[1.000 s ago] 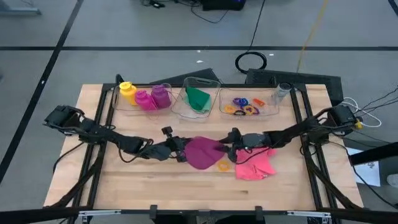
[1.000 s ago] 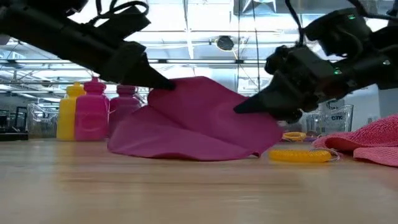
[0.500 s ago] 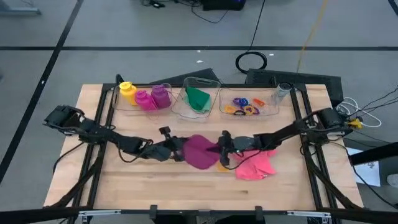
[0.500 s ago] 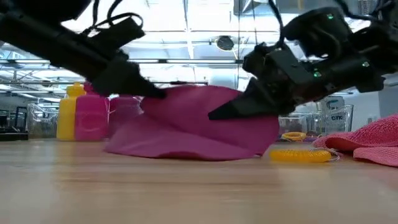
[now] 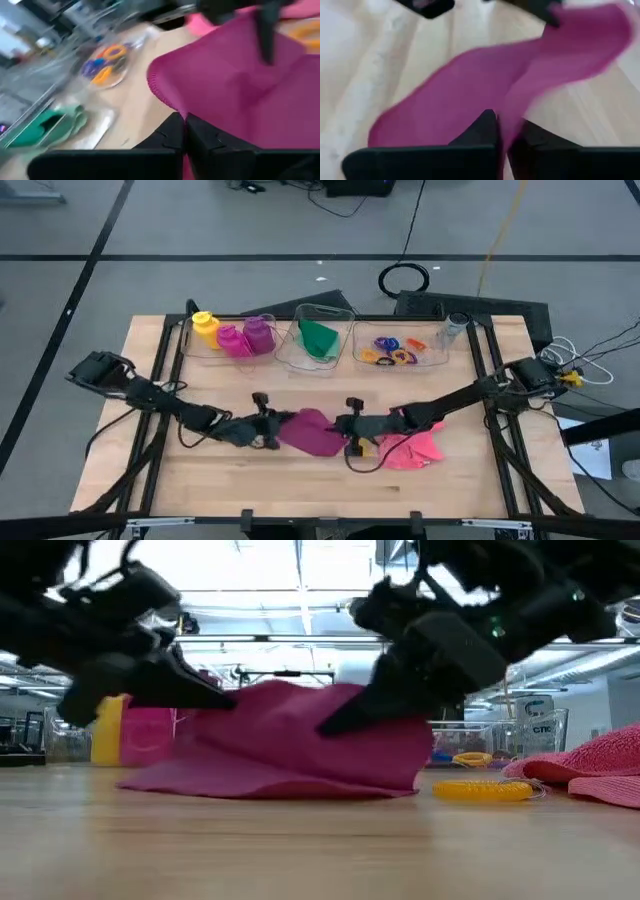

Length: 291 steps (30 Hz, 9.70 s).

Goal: Pick & Place Sports Items
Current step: Fold the purple microfiber towel, then put the purple microfiber towel into the middle transparent bin

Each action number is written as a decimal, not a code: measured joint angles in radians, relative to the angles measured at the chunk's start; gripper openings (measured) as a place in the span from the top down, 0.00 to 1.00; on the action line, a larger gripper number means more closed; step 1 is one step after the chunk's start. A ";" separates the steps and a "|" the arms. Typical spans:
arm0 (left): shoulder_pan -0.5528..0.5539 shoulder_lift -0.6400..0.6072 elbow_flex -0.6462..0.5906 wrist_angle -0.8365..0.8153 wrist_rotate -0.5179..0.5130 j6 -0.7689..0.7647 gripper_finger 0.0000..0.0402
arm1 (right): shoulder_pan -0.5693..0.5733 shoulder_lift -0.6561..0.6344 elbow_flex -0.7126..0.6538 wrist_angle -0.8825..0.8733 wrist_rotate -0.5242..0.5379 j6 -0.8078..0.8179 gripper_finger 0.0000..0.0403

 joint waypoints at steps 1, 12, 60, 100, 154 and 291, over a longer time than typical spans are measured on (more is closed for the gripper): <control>-0.012 0.000 0.000 0.002 0.005 0.013 1.00 | 0.006 0.000 0.010 -0.002 0.001 -0.006 1.00; -0.040 0.000 0.000 -0.075 0.011 -0.016 0.96 | 0.028 0.040 0.031 0.051 -0.033 0.013 1.00; 0.050 -0.176 0.000 -0.209 0.491 -0.232 0.36 | 0.025 0.121 0.088 0.127 -0.299 -0.030 0.84; 0.089 -0.176 0.001 -0.133 0.762 -0.371 0.36 | -0.036 0.107 0.087 0.126 -0.428 -0.457 0.39; 0.039 0.424 1.005 -1.385 0.592 1.041 0.36 | 0.055 -0.538 -0.336 -0.105 -0.053 -0.193 0.40; 1.085 0.302 1.222 -1.489 1.344 0.078 1.00 | 0.058 -0.537 -0.336 -0.046 -0.058 -0.186 0.40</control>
